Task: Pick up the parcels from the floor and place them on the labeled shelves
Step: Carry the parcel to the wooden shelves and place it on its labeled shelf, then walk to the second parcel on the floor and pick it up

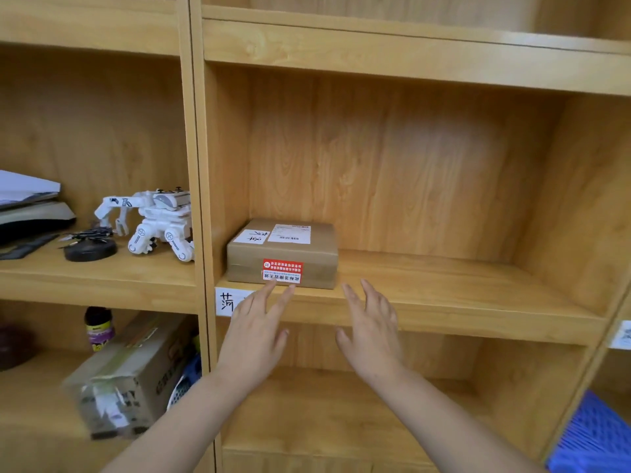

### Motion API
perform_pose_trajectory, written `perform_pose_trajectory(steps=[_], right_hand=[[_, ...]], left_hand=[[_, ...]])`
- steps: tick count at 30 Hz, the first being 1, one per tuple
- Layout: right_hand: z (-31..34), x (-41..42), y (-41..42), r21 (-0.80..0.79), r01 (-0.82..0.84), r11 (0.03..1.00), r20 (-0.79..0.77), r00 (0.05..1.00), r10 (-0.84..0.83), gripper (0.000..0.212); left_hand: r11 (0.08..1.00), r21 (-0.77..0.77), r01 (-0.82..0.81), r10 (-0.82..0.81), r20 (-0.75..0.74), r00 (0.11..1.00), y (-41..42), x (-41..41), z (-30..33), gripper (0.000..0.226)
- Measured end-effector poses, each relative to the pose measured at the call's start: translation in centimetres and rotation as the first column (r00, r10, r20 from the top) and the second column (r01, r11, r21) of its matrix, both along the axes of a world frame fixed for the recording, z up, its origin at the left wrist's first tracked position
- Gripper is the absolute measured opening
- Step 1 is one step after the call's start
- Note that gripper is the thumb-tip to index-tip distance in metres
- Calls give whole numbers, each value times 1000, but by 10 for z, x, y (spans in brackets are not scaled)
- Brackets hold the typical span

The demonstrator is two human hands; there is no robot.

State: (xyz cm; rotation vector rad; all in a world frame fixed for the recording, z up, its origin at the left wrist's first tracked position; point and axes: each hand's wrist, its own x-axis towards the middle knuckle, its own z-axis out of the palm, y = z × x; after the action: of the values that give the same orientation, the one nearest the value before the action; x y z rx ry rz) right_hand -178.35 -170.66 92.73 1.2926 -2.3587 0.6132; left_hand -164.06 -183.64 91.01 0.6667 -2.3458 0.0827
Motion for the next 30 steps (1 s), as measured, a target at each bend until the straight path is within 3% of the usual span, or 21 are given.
perform_pose_trajectory(steps=[6, 15, 24, 30], right_hand=[[-14, -7, 80, 70, -84, 994, 24, 996, 83, 74], [-47, 16, 174, 197, -235, 952, 151, 967, 208, 73], [-77, 103, 200, 251, -443, 861, 175, 895, 410, 69], [-93, 207, 206, 318, -606, 729, 240, 795, 557, 64]], left_hand=[[995, 87, -57, 56, 7, 998, 83, -1, -19, 72], [921, 365, -133, 140, 8, 990, 203, 42, -68, 68], [839, 438, -323, 315, 93, 945, 270, 147, -88, 63], [727, 498, -473, 494, 99, 864, 320, 263, -105, 59]])
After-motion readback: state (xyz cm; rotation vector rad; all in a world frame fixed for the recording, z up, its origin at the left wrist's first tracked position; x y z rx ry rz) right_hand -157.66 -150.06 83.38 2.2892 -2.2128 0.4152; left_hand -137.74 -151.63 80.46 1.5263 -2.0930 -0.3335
